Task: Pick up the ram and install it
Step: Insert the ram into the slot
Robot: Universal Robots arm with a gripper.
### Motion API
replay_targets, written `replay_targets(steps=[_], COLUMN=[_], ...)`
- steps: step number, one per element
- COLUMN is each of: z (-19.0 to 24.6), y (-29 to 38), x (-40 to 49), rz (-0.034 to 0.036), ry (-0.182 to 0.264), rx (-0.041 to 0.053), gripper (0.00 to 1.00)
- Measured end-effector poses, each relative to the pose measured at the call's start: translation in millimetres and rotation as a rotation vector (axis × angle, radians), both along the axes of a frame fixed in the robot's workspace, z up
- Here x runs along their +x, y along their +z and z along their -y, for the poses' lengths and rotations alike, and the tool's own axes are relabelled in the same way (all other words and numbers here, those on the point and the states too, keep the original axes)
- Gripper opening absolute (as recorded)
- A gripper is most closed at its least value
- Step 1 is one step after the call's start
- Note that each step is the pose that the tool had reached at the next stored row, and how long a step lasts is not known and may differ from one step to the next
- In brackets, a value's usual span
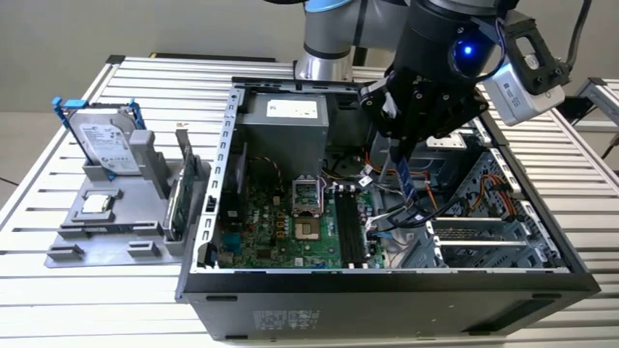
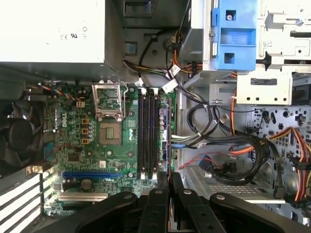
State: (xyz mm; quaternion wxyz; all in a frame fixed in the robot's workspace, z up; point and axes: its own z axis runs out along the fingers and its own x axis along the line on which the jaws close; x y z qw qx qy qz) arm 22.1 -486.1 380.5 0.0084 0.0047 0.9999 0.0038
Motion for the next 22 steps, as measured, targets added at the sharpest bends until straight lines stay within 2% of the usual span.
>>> replay_targets(steps=[13, 22], z=[0.0, 0.0], y=[-5.2, -14.2], x=[4.1, 4.2], rz=[0.0000, 0.0001], ry=[0.000, 0.000], rx=[0.0000, 0.0002], gripper=[0.00, 0.00])
